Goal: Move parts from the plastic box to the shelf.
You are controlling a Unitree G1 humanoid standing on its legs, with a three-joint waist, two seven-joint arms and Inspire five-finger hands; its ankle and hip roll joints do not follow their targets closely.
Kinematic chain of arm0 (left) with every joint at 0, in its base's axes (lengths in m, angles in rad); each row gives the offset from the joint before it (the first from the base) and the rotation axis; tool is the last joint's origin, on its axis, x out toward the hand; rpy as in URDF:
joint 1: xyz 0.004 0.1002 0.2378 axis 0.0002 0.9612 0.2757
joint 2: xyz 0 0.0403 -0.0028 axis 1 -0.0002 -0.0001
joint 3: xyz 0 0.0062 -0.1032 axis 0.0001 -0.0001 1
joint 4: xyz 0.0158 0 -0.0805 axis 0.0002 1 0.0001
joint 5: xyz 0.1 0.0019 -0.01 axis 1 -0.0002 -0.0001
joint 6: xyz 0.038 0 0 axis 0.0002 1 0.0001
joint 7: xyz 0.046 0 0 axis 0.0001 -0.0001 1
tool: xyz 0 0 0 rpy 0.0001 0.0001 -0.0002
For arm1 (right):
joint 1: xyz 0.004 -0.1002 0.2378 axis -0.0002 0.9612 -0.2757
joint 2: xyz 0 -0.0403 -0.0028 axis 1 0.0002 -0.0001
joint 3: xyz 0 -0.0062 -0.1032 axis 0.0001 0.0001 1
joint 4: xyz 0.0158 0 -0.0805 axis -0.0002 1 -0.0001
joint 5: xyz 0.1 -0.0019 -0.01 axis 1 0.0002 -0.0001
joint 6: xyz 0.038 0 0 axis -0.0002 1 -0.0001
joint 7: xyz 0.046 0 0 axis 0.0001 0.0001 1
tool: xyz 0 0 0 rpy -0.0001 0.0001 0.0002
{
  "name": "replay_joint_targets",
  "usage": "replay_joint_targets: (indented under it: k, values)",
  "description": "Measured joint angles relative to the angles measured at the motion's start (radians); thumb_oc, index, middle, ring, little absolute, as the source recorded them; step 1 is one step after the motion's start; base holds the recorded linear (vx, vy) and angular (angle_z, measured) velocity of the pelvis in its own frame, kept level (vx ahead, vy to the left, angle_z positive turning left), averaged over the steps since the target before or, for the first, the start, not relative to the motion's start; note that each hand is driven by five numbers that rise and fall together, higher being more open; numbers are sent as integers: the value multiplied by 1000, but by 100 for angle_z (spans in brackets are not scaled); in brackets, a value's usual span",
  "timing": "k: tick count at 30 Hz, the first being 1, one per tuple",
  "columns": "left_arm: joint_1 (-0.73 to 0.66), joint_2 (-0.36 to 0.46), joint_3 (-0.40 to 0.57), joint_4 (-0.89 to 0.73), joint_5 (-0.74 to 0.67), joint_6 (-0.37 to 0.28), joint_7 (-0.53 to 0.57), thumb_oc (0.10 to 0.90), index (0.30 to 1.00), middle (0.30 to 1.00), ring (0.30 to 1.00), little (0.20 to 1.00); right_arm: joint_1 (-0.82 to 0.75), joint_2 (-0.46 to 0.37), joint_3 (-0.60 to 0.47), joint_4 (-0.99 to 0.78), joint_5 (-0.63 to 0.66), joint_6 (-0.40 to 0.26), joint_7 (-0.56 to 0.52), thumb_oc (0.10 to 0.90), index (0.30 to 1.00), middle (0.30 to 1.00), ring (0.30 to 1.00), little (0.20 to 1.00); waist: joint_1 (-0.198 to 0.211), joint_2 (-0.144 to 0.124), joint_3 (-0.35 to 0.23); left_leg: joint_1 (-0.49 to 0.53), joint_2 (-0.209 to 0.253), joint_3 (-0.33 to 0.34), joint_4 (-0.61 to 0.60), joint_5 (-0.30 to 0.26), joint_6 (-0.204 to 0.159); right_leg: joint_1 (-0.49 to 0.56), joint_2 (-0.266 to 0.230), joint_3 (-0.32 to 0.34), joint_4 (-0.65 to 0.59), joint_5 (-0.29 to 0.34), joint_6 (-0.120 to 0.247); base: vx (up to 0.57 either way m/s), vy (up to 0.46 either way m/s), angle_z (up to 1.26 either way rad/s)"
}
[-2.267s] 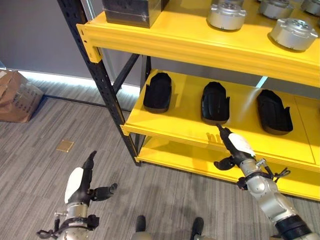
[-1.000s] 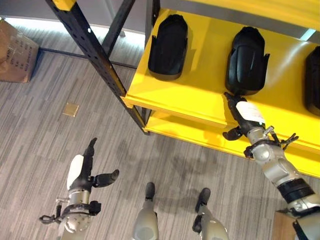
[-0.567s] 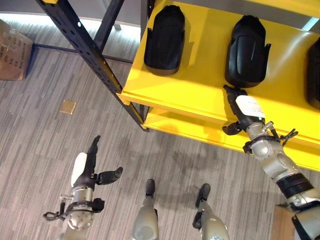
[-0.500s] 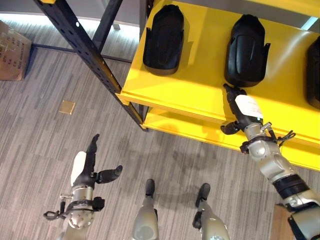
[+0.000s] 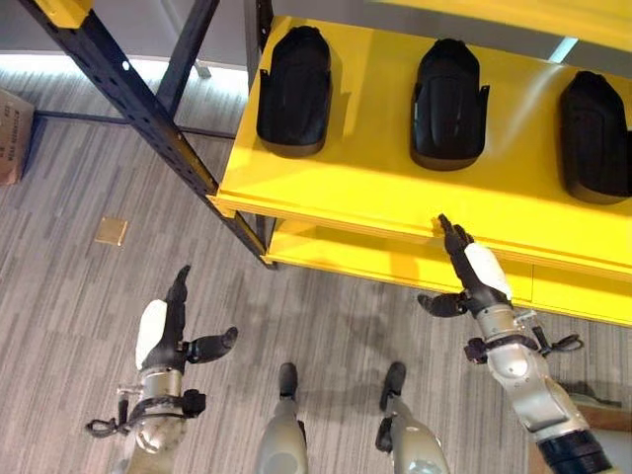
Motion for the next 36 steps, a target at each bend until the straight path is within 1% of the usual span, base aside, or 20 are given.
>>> replay_joint_targets:
  k: [1, 4, 8, 10, 12, 16, 17, 21, 24, 27, 30, 36]
  values:
    - [16, 6, 1, -25, 9, 1, 11, 900, 1000, 1000, 1000, 1000, 16, 15, -5, -4, 27, -6, 1, 900, 1000, 1000, 1000, 1000, -4, -23, -7, 5, 0, 16, 0, 1, -1, -3, 0, 13, 0, 1, 0, -26, 13, -18]
    - [1, 8, 1, -59, 40, 0, 15, 900, 1000, 1000, 1000, 1000, 45, 24, -11, -3, 44, -4, 0, 900, 1000, 1000, 1000, 1000, -16, -36, -12, 6, -2, 18, 0, 0, -1, -5, -2, 16, 0, 3, 2, -36, 9, -7]
    - [-71, 32, -1, -80, 76, -1, 34, 900, 1000, 1000, 1000, 1000, 55, 27, -12, -1, 67, -4, 0, 900, 1000, 1000, 1000, 1000, -41, -38, -13, 6, 0, 20, 0, 1, -1, -7, 1, 20, 0, 6, 2, -17, 7, -3]
    - [-95, 45, -3, -82, 77, -1, 36, 900, 1000, 1000, 1000, 1000, 56, 27, -14, 0, 73, -4, -1, 900, 1000, 1000, 1000, 1000, -43, -38, -13, 8, 1, 27, 0, 0, -1, -9, 1, 25, 0, 8, 1, -5, 1, -11]
    - [-130, 47, -6, -89, 83, -1, 50, 900, 1000, 1000, 1000, 1000, 53, 27, -13, 0, 83, -5, -1, 900, 1000, 1000, 1000, 1000, -44, -39, -12, 15, 1, 44, -1, 0, 0, -15, 3, 45, 0, 12, -1, -10, 5, -21]
    - [-169, 47, -11, -92, 117, -2, 58, 900, 1000, 1000, 1000, 1000, 53, 27, -12, 0, 84, -6, -2, 900, 1000, 1000, 1000, 1000, -56, -41, -12, 17, 2, 46, -1, 0, -1, -15, 4, 46, 0, 14, -3, -4, 1, -4]
    - [-181, 47, -11, -92, 119, -2, 59, 900, 1000, 1000, 1000, 1000, 53, 27, -13, 0, 95, -7, -2, 900, 1000, 1000, 1000, 1000, -66, -45, -13, 18, 2, 47, -1, 0, -1, -15, 4, 46, 0, 15, -3, 0, 0, 0]
    - [-220, 53, -29, -90, 160, -1, 61, 900, 1000, 1000, 1000, 1000, 57, 27, -13, 0, 103, -7, -3, 900, 1000, 1000, 1000, 1000, -69, -58, -13, 20, 2, 54, -1, 0, -1, -16, 6, 53, 0, 16, -3, -1, 3, -2]
    - [-262, 61, -54, -68, 192, 0, 66, 900, 1000, 1000, 1000, 1000, 57, 29, -13, 2, 103, -8, -4, 900, 1000, 1000, 1000, 1000, -70, -62, -13, 22, 2, 60, -1, 0, -1, -18, 6, 60, 0, 17, -3, -1, 12, -5]
    - [-317, 96, -79, 8, 240, 23, 77, 900, 1000, 1000, 1000, 1000, 56, 33, -13, 3, 102, -12, -4, 900, 1000, 1000, 1000, 1000, -87, -63, -14, 22, 2, 69, -2, 0, -1, -24, 6, 69, 0, 21, -3, 7, 15, -7]
    - [-328, 96, -88, 34, 266, 37, 77, 900, 1000, 1000, 1000, 1000, 59, 33, -13, 4, 102, -13, -5, 900, 1000, 1000, 1000, 1000, -97, -66, -16, 23, 3, 75, -2, 0, -1, -28, 8, 73, 0, 22, -3, 9, 6, -7]
    - [-383, 116, -153, 103, 310, 47, 76, 900, 1000, 1000, 1000, 1000, 58, 33, -13, 5, 102, -16, -5, 900, 1000, 1000, 1000, 1000, -107, -70, -16, 23, 3, 79, -2, 0, -1, -31, 10, 80, 0, 25, -5, 4, 2, -2]
